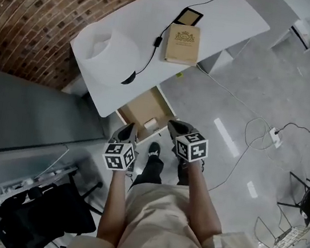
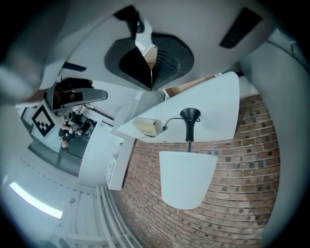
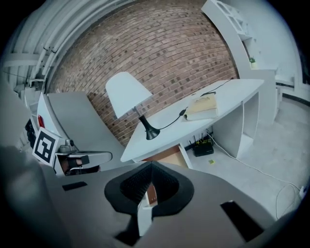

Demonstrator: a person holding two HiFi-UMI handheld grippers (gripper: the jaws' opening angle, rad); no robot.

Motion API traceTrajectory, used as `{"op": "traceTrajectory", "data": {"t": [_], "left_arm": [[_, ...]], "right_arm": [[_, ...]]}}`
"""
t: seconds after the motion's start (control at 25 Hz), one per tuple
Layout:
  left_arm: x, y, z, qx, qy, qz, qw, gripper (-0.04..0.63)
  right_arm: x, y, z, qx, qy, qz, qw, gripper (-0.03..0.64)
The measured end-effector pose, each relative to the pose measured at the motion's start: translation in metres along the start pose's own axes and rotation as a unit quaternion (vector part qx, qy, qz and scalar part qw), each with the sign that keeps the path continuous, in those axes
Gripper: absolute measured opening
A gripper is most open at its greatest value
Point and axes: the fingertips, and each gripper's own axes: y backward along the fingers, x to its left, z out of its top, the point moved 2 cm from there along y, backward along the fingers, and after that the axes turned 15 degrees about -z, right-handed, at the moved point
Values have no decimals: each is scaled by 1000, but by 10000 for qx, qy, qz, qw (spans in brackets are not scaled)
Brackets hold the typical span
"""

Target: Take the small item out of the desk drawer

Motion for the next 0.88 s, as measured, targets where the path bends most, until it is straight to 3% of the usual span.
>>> {"op": "traceTrajectory", "data": {"t": [0.32, 0.72, 0.88], "left_arm": [[17, -20, -9, 480, -345, -811, 9950, 17], [30, -53, -44, 1212, -745, -1635, 9762, 17], [39, -63, -55, 1318, -769, -1730, 9730, 17]], "right_arm": [[10, -11, -16, 4, -333, -640, 9974, 25], [15, -16, -53, -55, -959, -1188, 9883, 25], [26, -20, -60, -431, -759, -1143, 9896, 25]]}}
